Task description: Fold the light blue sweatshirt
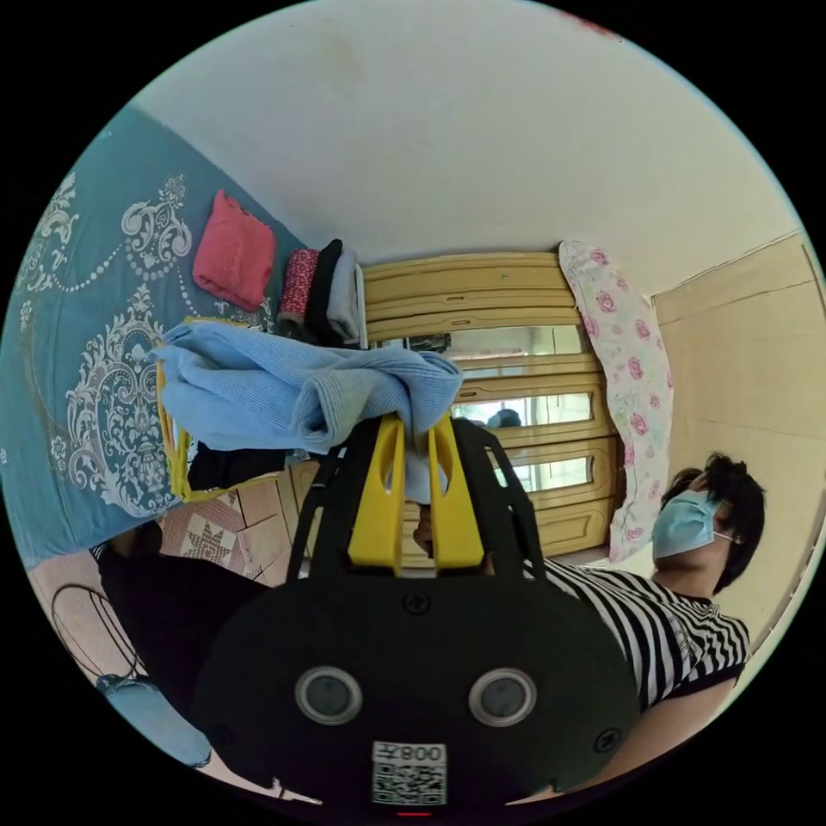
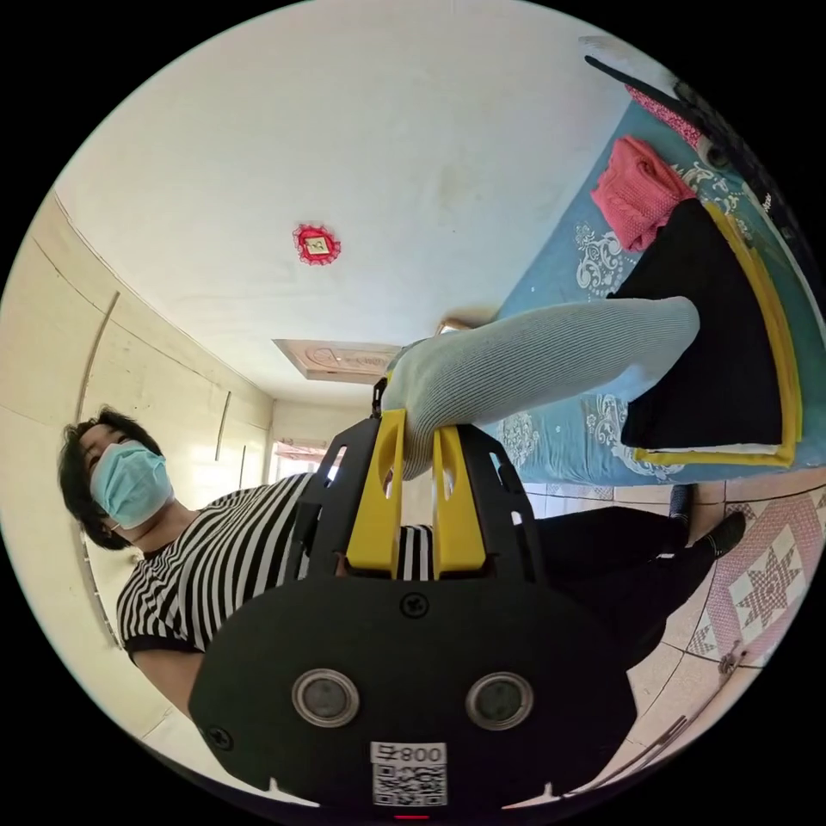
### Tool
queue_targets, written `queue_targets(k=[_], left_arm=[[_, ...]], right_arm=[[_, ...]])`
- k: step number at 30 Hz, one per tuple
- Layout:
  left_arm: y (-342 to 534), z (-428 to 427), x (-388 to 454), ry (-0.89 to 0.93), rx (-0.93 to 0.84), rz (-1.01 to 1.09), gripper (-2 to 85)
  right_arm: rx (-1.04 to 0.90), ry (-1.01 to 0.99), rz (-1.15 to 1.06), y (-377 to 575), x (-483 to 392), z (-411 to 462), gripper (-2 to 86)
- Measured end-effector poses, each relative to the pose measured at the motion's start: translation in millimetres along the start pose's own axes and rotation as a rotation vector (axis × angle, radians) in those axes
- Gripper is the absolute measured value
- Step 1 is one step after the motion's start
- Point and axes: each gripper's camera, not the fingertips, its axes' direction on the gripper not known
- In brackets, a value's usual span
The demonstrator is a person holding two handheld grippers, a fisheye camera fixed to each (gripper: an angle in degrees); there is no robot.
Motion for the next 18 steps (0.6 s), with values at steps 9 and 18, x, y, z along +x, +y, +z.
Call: queue_targets(k=[9,18], left_arm=[[-50.0,141.1,-3.4,0.065,-0.111,0.005,3.3],[-150.3,303.4,17.4,0.010,-0.126,0.077,3.9]], right_arm=[[0.091,0.088,0.041,-1.4,-152.8,-115.6,3.8],[0.050,0.106,-0.060,-128.4,-292.1,-263.2,4.4]])
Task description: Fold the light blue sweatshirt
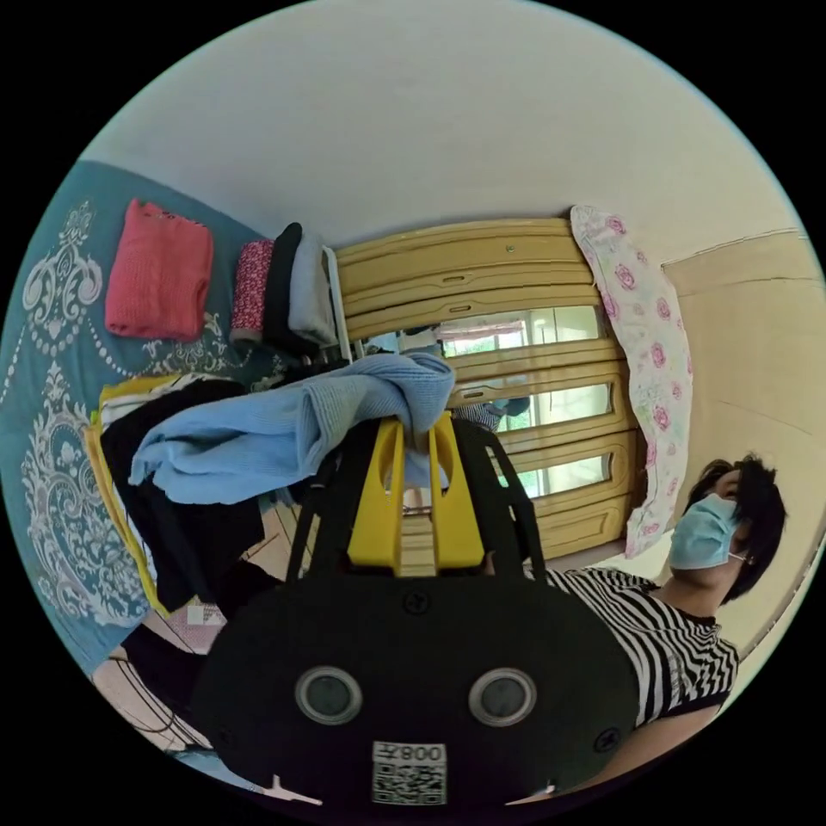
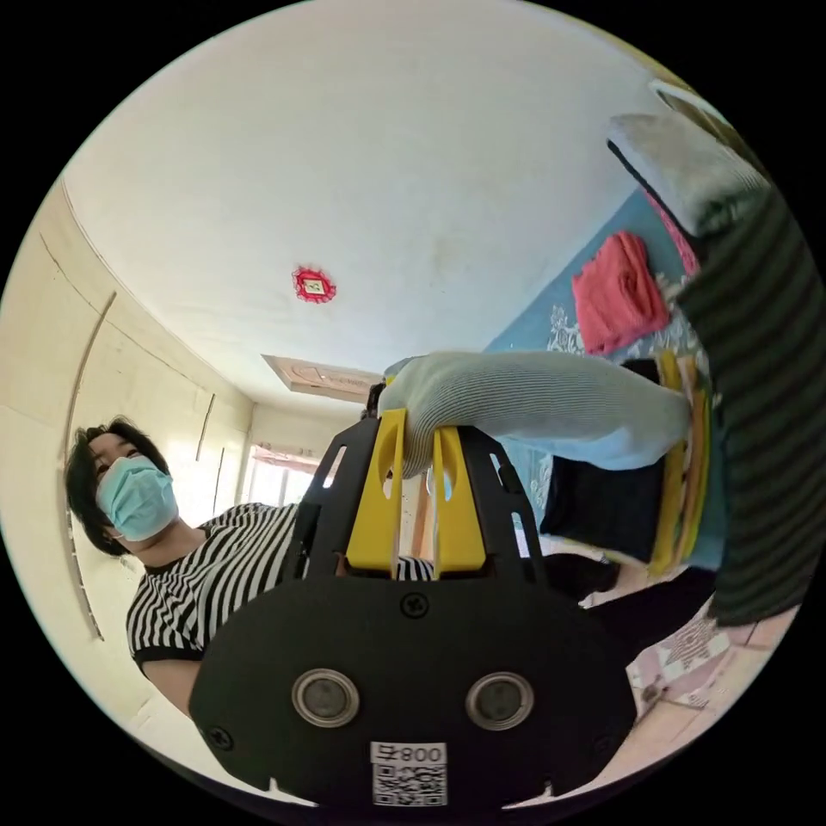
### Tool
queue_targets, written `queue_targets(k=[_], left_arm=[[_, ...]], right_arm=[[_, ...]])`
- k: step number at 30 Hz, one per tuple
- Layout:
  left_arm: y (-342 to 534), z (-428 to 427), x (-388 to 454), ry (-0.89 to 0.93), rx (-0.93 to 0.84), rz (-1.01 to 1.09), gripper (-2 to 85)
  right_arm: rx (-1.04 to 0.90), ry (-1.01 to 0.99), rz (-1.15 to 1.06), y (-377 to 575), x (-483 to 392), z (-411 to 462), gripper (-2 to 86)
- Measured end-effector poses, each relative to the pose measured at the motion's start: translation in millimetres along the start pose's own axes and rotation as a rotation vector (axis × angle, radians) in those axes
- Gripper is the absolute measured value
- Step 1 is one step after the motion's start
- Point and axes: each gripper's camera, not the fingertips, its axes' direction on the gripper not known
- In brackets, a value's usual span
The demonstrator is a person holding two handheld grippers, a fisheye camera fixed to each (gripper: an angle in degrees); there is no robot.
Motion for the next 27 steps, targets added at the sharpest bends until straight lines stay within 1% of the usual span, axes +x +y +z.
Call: queue_targets(k=[2,3,5,6,8,11,13,16,18,21,23,25,27], left_arm=[[-48.6,46.0,8.2,-0.023,0.035,0.055,4.0],[-61.5,57.6,11.3,-0.031,0.048,0.069,4.1],[-115.3,103.7,27.4,-0.064,0.094,0.142,4.1],[-129.8,115.5,31.9,-0.069,0.106,0.157,4.1],[-182.5,156.2,49.3,-0.083,0.163,0.237,4.0],[-238.7,201.9,62.4,-0.064,0.226,0.314,4.0],[-267.5,228.4,63.9,-0.059,0.256,0.331,4.0],[-307.7,269.1,55.9,-0.073,0.300,0.370,4.0],[-328.6,292.7,41.1,-0.088,0.292,0.365,4.1],[-354.2,333.4,-5.6,-0.093,0.257,0.228,4.1],[-364.3,362.3,-49.7,-0.133,0.209,0.094,4.1],[-368.5,380.5,-81.6,-0.141,0.170,-0.021,4.1],[-373.9,394.8,-101.6,-0.146,0.136,-0.077,4.1]], right_arm=[[-0.037,0.005,-0.073,-71.0,-31.3,-49.4,4.3],[-0.046,0.008,-0.093,-90.2,-40.4,-61.8,4.3],[-0.082,0.053,-0.171,-167.1,-82.7,-110.0,4.3],[-0.089,0.067,-0.188,-185.3,-94.5,-121.2,4.3],[-0.113,0.108,-0.274,-251.2,-143.0,-162.4,4.6],[-0.109,0.164,-0.373,-321.8,-200.6,-211.1,4.6],[-0.097,0.195,-0.413,-357.2,-228.4,-236.1,4.7],[-0.095,0.231,-0.435,-406.1,-256.3,-268.6,5.0],[-0.095,0.274,-0.401,-431.4,-258.4,-284.2,5.2],[-0.123,0.336,-0.261,-463.9,-234.2,-302.2,5.3],[-0.159,0.352,-0.101,-479.2,-202.0,-311.3,5.2],[-0.196,0.378,-0.004,-488.3,-185.4,-315.1,5.2],[-0.226,0.377,0.040,-499.8,-182.7,-317.5,5.1]])
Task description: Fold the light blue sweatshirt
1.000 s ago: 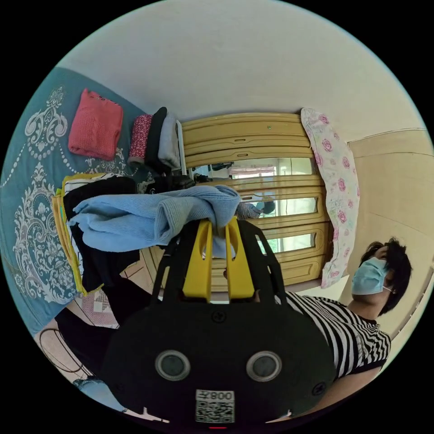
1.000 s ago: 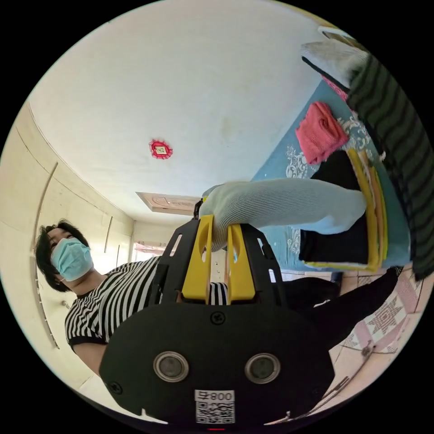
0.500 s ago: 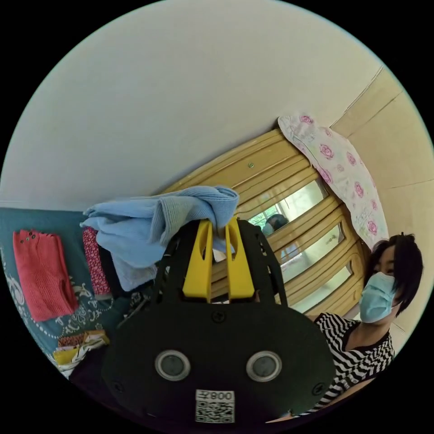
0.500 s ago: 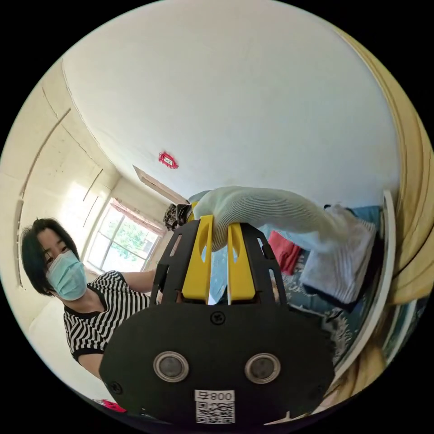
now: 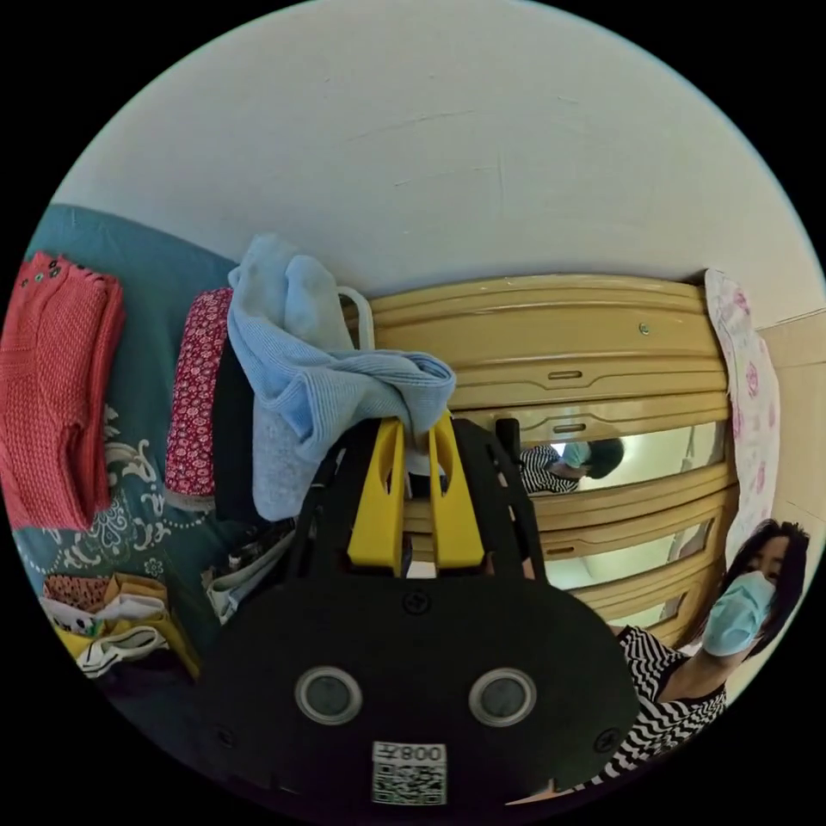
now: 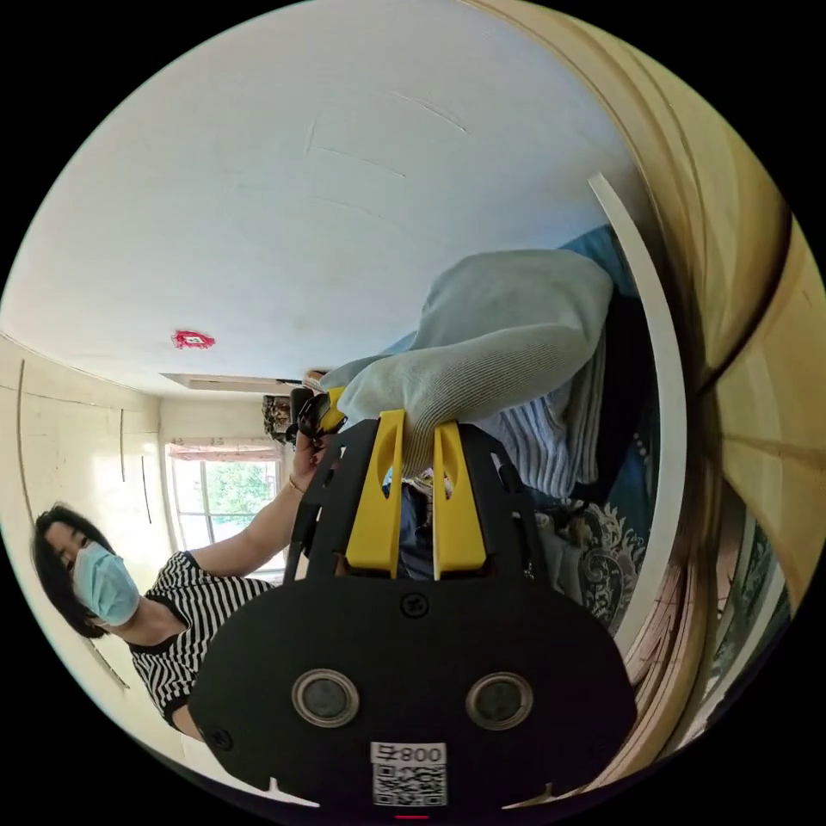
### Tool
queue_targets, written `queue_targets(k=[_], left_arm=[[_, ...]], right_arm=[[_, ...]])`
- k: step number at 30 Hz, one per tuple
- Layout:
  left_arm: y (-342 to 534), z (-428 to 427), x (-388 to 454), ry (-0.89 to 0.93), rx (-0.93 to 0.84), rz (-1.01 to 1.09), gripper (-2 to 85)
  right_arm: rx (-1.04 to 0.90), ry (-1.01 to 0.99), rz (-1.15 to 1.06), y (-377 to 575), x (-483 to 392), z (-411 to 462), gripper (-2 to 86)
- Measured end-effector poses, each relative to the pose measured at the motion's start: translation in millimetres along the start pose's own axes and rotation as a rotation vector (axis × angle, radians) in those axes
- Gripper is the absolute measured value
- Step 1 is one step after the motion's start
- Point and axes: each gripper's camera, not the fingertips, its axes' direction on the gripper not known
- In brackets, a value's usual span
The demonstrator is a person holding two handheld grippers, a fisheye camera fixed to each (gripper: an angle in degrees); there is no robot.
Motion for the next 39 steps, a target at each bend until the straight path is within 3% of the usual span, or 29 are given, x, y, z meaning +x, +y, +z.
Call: queue_targets(k=[4,14,18,23,28,35,39], left_arm=[[-31.8,18.2,4.1,0.040,0.032,0.034,4.0],[-96.2,39.0,68.6,-0.036,0.068,0.357,3.6],[-70.1,59.8,19.7,-0.087,-0.011,0.258,3.5],[-30.0,104.0,-78.2,-0.165,-0.165,-0.056,3.9],[-23.4,104.2,-95.1,-0.110,-0.157,-0.075,4.9],[-7.2,62.9,-89.4,-0.181,-0.114,-0.010,2.0],[-9.6,49.6,-79.5,-0.196,-0.077,0.073,0.7]], right_arm=[[0.059,-0.029,-0.071,-39.9,-42.6,-43.7,5.3],[0.091,0.224,-0.317,-106.9,-187.4,-110.2,5.8],[-0.014,0.372,-0.273,-104.6,-180.9,-77.4,6.6],[-0.247,0.565,-0.076,-104.5,-118.7,-8.4,7.8],[-0.157,0.563,-0.054,-107.9,-127.4,-13.5,8.6],[-0.021,0.854,-0.204,-109.3,-208.3,1.9,6.3],[0.002,0.824,-0.316,-120.7,-234.2,38.0,2.2]])
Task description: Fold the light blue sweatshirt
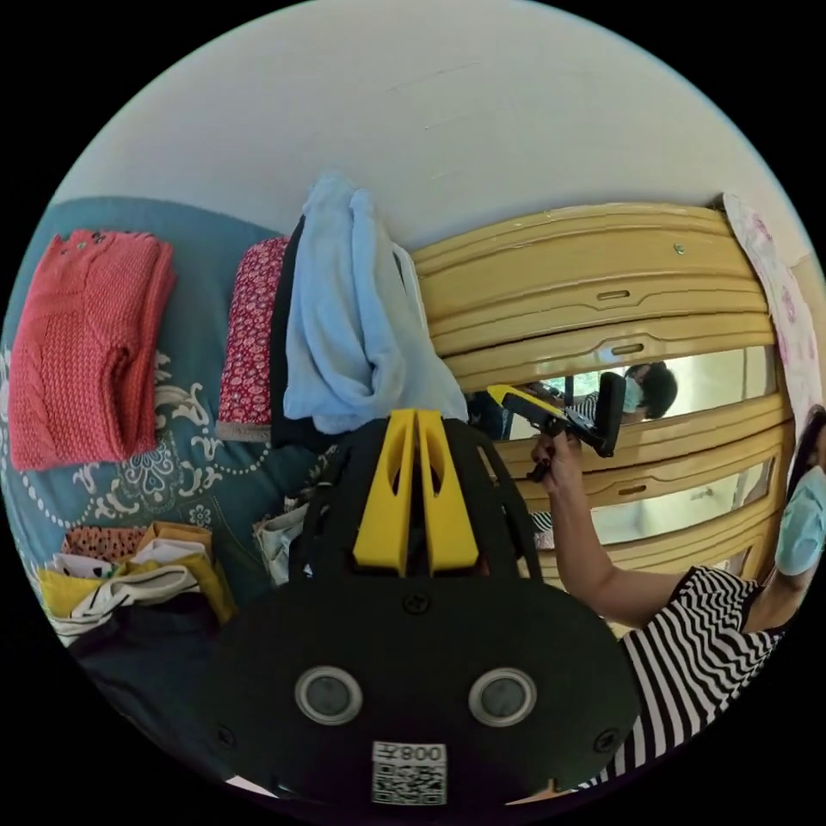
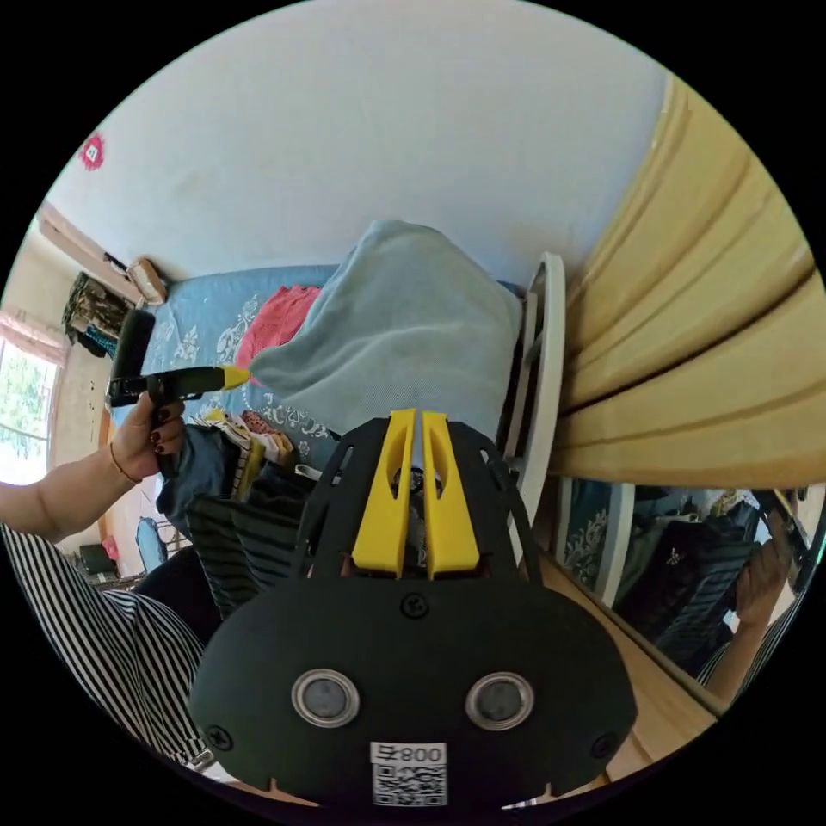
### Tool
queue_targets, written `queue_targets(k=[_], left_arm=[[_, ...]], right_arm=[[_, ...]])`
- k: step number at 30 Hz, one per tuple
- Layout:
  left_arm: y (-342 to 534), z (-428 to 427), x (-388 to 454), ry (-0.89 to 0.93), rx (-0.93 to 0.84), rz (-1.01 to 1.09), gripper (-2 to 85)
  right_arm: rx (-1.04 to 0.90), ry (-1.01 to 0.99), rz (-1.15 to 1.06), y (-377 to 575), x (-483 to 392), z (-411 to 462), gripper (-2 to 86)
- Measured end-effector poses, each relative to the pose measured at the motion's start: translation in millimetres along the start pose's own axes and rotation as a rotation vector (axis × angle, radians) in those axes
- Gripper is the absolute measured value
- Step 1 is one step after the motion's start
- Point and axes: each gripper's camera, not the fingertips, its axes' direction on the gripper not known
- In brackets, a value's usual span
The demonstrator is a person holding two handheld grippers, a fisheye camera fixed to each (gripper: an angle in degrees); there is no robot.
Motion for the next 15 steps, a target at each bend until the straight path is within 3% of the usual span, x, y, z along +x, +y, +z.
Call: queue_targets(k=[3,7,15], left_arm=[[-14.4,6.3,-3.2,-0.035,-0.006,0.027,0.4],[-17.5,37.4,-36.3,-0.209,-0.203,-0.031,0.2],[35.5,-29.5,-52.1,-0.037,-0.120,0.026,0.1]], right_arm=[[-0.119,0.031,0.001,-26.1,-9.4,52.5,0.8],[-0.292,-0.013,0.064,-44.7,-7.6,117.4,0.3],[-0.246,0.100,0.029,-53.1,-40.7,127.5,0.1]])
